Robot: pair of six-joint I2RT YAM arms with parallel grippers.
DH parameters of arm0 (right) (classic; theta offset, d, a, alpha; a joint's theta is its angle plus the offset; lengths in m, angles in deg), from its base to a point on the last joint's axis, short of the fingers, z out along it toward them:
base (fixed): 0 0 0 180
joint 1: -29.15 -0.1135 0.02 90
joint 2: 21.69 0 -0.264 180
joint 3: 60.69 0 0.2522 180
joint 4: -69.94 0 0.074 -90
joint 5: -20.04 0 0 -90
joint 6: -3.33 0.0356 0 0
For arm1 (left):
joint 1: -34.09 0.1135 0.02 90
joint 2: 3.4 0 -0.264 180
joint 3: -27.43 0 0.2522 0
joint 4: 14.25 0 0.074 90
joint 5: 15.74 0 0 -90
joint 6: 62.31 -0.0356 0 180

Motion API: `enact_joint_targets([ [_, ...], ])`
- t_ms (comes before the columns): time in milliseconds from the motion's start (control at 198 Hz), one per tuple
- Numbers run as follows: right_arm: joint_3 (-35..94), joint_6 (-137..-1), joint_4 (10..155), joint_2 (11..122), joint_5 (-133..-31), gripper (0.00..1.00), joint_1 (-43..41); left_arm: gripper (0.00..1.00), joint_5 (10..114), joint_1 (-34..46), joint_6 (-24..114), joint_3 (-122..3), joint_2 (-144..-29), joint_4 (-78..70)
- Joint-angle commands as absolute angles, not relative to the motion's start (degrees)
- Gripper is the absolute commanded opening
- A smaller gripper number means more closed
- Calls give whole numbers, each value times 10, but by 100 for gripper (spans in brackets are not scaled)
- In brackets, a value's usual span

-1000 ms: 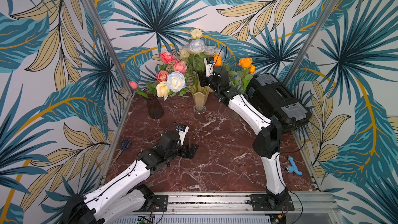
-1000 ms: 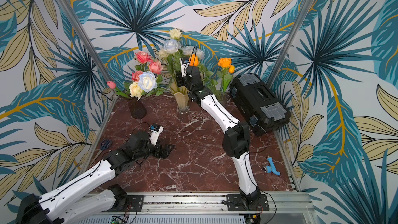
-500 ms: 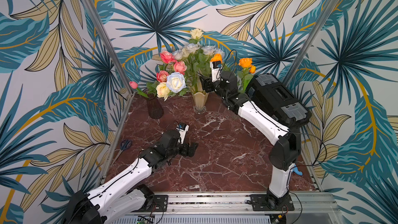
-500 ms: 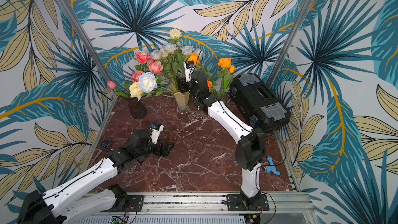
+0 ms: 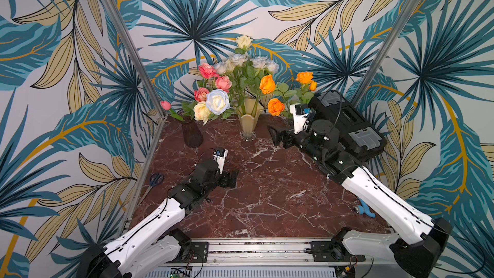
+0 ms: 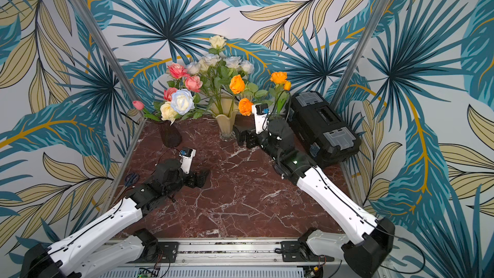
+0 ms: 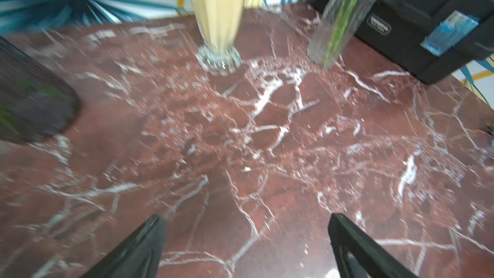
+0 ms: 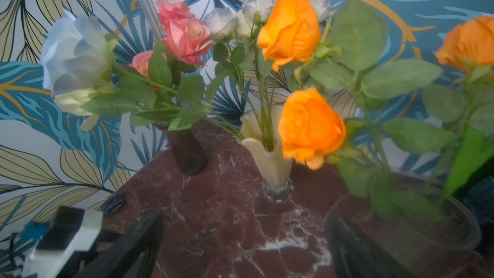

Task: Arrange the flowers in different vases according to their variety
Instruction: Insert the flower into the vase, then reset both arms

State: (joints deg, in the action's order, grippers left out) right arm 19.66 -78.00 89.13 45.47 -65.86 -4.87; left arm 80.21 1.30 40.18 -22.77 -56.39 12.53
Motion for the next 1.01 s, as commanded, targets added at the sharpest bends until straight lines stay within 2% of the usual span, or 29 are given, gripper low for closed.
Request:
enact_joint_targets([
  [0, 130, -794, 932, 405, -608, 100, -36, 100, 852, 30, 358, -204, -543, 77],
  [157, 58, -802, 932, 370, -507, 100, -5, 100, 855, 65, 308, -171, -521, 25],
  [303, -10, -801, 885, 365, -433, 100, 42, 100, 885, 92, 256, -110, -513, -86],
  [571, -170, -850, 640, 405, -411, 100, 124, 100, 865, 200, 252, -64, -587, -194],
  [631, -181, -864, 618, 422, -408, 100, 132, 100, 874, 228, 258, -55, -602, -227],
  [727, -194, -866, 576, 451, -404, 99, 151, 100, 833, 271, 267, -41, -633, -284],
  [1005, -218, -873, 437, 559, -433, 99, 198, 100, 776, 322, 268, -52, -761, -404],
])
